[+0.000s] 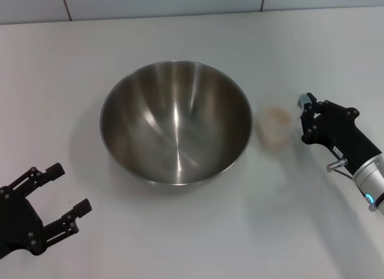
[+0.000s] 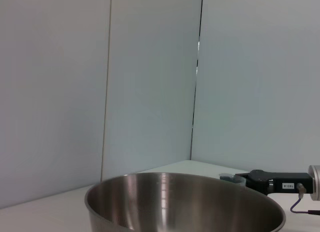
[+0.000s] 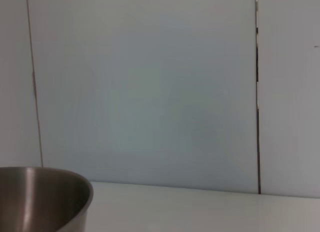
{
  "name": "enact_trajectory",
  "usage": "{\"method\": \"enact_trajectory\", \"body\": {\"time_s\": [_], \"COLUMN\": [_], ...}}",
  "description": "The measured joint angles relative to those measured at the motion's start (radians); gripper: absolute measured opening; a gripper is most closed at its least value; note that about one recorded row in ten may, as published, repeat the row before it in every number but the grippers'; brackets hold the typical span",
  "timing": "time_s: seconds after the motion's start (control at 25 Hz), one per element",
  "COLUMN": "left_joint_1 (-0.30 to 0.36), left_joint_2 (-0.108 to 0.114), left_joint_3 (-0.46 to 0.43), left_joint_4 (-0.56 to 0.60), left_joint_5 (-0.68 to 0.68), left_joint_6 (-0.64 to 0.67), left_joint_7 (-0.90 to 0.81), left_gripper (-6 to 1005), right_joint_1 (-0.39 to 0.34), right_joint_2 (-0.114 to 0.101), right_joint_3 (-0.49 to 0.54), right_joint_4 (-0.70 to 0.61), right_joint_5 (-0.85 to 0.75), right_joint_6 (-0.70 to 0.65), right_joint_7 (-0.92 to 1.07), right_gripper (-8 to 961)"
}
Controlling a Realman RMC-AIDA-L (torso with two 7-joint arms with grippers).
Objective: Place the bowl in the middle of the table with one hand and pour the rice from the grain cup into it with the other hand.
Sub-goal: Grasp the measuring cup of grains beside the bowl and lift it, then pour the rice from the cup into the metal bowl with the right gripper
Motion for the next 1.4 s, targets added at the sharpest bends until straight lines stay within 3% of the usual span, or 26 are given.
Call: {"method": "enact_trajectory", "body": {"time_s": [0.16, 0.68, 1.08, 1.4], "left_joint_1": [0.000, -0.001, 0.005, 0.007], "left_joint_2": [0.002, 0.002, -0.004, -0.005], "left_joint_3": [0.000, 0.004, 0.008, 0.005], "left_joint_4": [0.000, 0.000, 0.000, 0.000], "left_joint_5": [0.000, 0.006, 0.008, 0.008], "left_joint_6": [0.000, 0.001, 0.001, 0.001], "left_joint_7": [0.001, 0.002, 0.005, 0.002], "left_gripper": [815, 814, 815, 814], "right_joint_1": [-0.005, -0.045, -0.007, 0.024], "right_joint_2": [0.000, -0.003, -0.011, -0.014], "right_joint_3": [0.003, 0.127, 0.170, 0.184], "right_joint_4": [0.007, 0.025, 0.009, -0.011], "right_joint_5": [0.001, 0.003, 0.003, 0.002], "right_joint_6": [-0.006, -0.176, -0.340, -0.374], "right_joint_7": [0.000, 0.022, 0.042, 0.058], "right_gripper": [37, 16, 16, 17]}}
